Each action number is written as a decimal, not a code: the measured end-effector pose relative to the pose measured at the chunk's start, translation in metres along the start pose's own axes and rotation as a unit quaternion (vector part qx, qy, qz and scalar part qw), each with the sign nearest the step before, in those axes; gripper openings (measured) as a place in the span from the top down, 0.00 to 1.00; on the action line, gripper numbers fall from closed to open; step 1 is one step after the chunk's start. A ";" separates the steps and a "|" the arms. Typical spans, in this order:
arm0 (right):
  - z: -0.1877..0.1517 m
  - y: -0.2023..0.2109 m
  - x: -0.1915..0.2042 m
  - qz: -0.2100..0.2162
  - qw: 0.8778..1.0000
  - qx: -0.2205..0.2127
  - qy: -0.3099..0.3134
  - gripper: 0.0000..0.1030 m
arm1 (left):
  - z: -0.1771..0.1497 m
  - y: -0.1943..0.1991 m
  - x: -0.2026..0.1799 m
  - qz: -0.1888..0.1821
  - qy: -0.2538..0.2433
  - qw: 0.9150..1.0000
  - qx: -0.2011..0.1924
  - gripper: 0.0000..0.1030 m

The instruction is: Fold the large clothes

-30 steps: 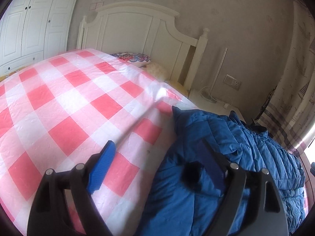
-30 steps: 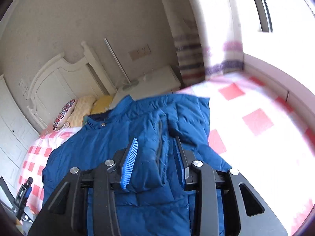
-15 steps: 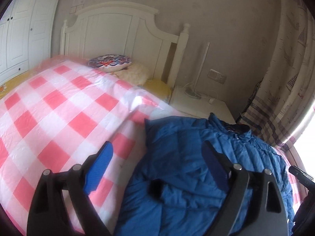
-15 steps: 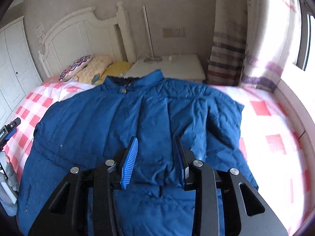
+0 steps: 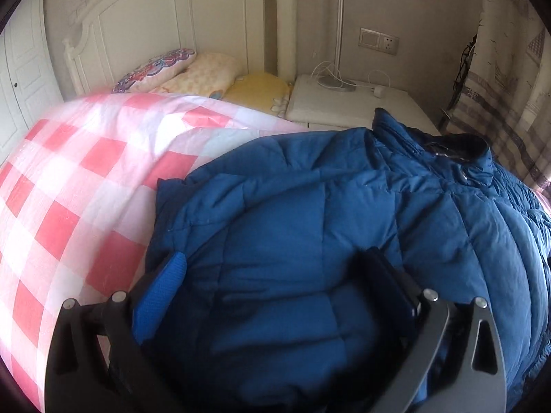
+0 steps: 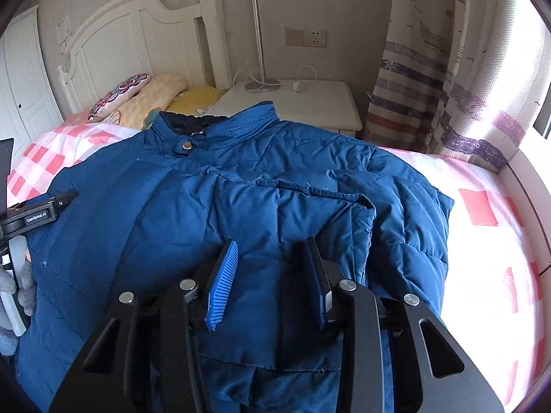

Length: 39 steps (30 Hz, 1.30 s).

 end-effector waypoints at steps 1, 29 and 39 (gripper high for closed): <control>0.005 0.003 0.000 -0.004 1.000 0.003 0.000 0.70 | 0.000 0.000 0.000 0.001 0.000 1.000 -0.001 0.01; 0.035 -0.038 -0.028 -0.025 0.999 -0.018 -0.036 0.61 | 0.000 0.004 -0.002 0.004 0.000 1.000 -0.007 0.01; 0.029 0.017 0.047 -0.044 0.996 -0.083 0.010 0.48 | 0.000 0.004 -0.002 0.002 0.004 1.000 -0.006 0.01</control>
Point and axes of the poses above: each gripper's, at about its wrist camera, not at the fingertips, and y roughly against the way its jaws point, x to its left, z to its top, the point moved 9 cm from there along -y, roughly the way its jaws point, and after that the axes turned 9 degrees about z, right-handed, at the moved point
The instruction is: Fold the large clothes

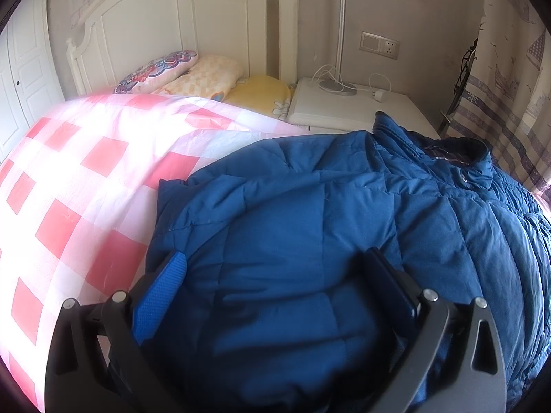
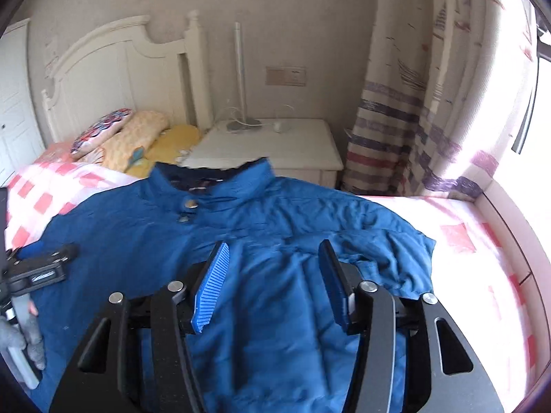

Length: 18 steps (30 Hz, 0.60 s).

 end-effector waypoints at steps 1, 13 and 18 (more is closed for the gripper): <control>-0.008 -0.002 0.019 0.012 1.000 0.011 0.025 0.45 | 0.000 0.000 0.000 -0.001 0.000 1.000 0.000 0.01; -0.030 -0.020 0.039 0.026 0.997 0.056 0.046 0.35 | 0.007 0.039 -0.013 -0.025 0.018 0.999 -0.016 0.03; -0.016 -0.002 0.028 0.008 0.999 0.022 0.042 0.34 | 0.022 0.079 -0.087 -0.043 -0.064 0.995 -0.060 0.02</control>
Point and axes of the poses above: each gripper's, at about its wrist camera, not at the fingertips, and y roughly against the way its jaws point, x to its left, z to its top, the point moved 9 cm from there along -y, roughly the way its jaws point, and after that the axes turned 9 degrees about z, right-handed, at the moved point
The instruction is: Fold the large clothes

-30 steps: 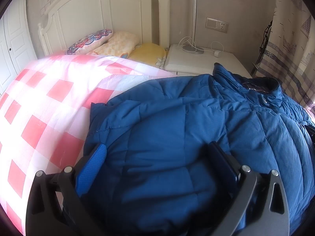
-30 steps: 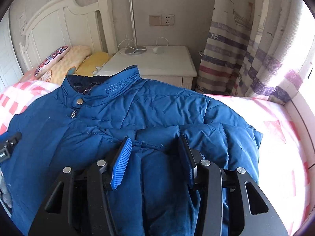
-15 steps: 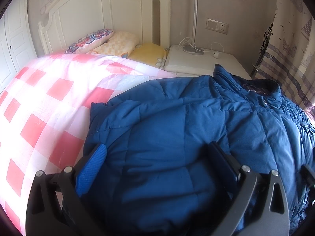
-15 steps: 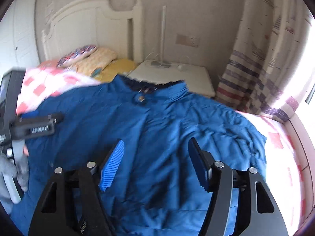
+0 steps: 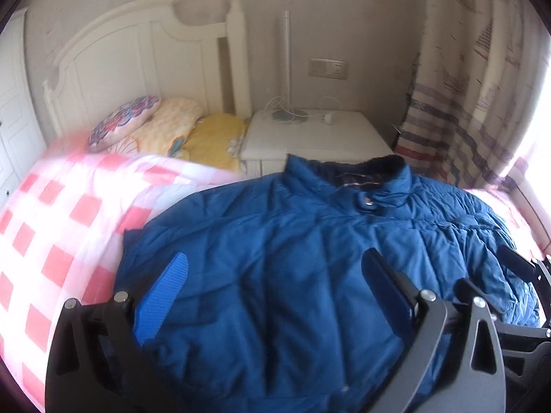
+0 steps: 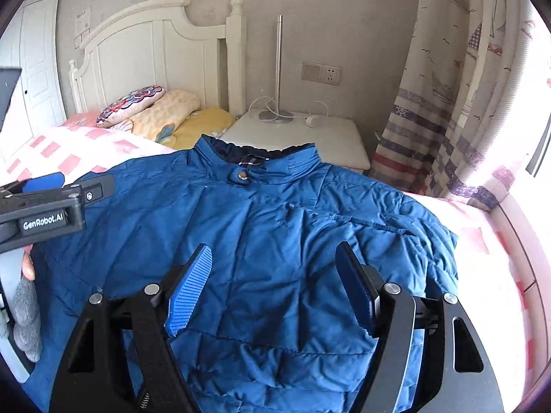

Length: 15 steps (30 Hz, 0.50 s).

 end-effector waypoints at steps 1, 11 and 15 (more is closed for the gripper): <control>-0.001 -0.006 -0.003 -0.007 1.000 0.013 0.004 0.34 | 0.000 -0.008 -0.015 -0.002 -0.016 1.000 0.012 0.02; -0.024 -0.039 -0.022 -0.006 0.998 0.055 0.018 0.27 | -0.035 -0.068 -0.037 -0.014 -0.026 0.997 0.065 0.01; -0.024 -0.040 -0.023 0.002 0.998 0.056 0.009 0.27 | -0.035 -0.067 -0.038 -0.007 -0.031 0.997 0.064 0.01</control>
Point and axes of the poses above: each gripper's, at about its wrist camera, not at the fingertips, and y roughly against the way its jaws point, x to its left, z to its top, the point moved 9 cm from there along -y, roughly the way its jaws point, and after that the axes turned 9 degrees about z, right-handed, at the moved point
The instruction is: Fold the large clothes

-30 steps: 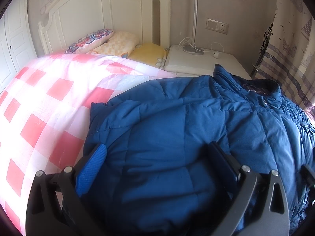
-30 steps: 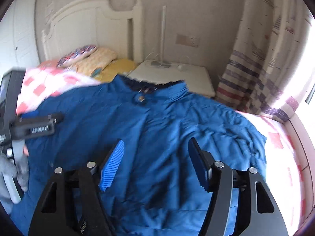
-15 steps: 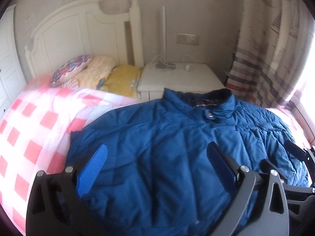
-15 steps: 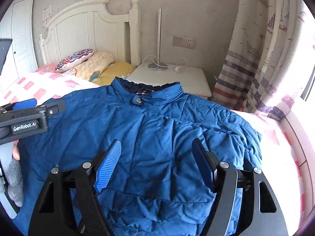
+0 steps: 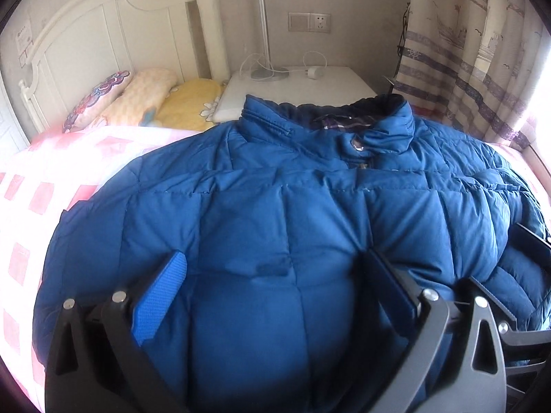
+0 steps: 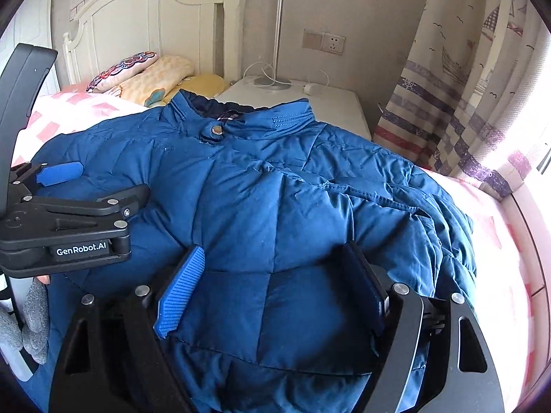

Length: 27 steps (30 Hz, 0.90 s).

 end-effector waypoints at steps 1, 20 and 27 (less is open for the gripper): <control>0.000 0.001 0.001 -0.001 1.000 -0.001 0.001 0.27 | 0.000 0.002 0.000 0.000 0.000 1.000 -0.001 0.01; -0.067 0.082 -0.002 0.020 0.998 0.054 0.022 0.14 | -0.090 0.095 0.080 -0.030 -0.013 0.999 -0.017 0.02; -0.127 0.098 -0.068 0.025 0.995 0.089 -0.035 0.13 | -0.148 0.062 0.161 -0.019 0.045 0.996 0.073 0.02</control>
Point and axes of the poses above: each gripper's, at about its wrist camera, not at the fingertips, and y roughly against the way its jaws point, x to its left, z to its top, the point moved 9 cm from there along -y, roughly the way its jaws point, and after that the axes turned 9 degrees about z, right-handed, at the moved point
